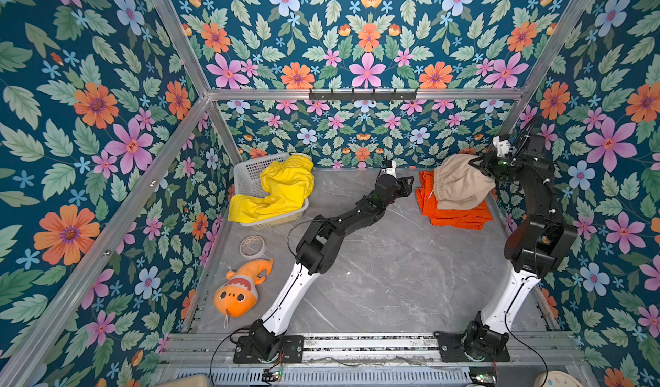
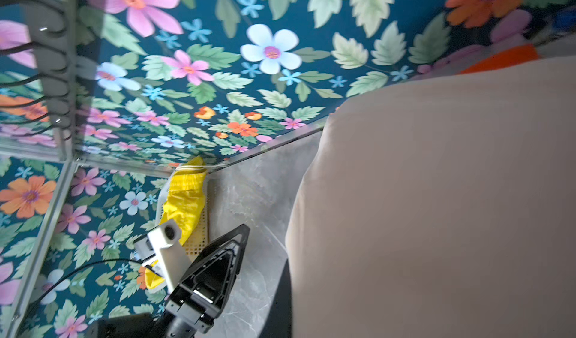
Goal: Fold and stack the shorts
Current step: 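Lower the beige trousers onto the orange shorts and open both grippers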
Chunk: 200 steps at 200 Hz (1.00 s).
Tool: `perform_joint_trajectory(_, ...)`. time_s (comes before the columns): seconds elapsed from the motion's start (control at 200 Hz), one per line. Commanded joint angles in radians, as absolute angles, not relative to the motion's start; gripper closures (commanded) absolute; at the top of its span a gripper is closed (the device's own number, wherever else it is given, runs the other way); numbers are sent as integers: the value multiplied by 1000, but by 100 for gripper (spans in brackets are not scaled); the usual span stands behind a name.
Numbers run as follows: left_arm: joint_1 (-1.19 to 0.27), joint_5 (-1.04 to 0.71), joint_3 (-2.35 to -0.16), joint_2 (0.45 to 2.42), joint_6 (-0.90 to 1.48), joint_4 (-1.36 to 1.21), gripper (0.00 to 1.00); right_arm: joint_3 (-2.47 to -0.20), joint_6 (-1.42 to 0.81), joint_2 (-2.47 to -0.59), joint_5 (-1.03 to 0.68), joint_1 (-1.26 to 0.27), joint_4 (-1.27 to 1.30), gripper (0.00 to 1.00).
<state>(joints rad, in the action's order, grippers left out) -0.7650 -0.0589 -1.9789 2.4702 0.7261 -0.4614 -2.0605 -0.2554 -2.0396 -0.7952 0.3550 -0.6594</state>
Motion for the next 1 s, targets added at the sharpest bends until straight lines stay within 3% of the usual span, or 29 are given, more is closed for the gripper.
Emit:
perform_joint_trajectory(0.0,-757,-6,-1896,2392,682,-503,52,-2077,-232,-1998,-815,310,-652,99)
perform_joint_trajectory(0.325,-719,13,-1709,2237,649,-487,52,-2327,-267,-2067,-880,167,-799,100)
perform_joint_trajectory(0.52,-718,6,-1674,2210,646,-476,52,-2297,-351,-2081,-916,155,-770,100)
perform_joint_trajectory(0.995,-718,-18,-1660,2220,664,-445,52,-2318,-253,-2344,-871,350,-901,100)
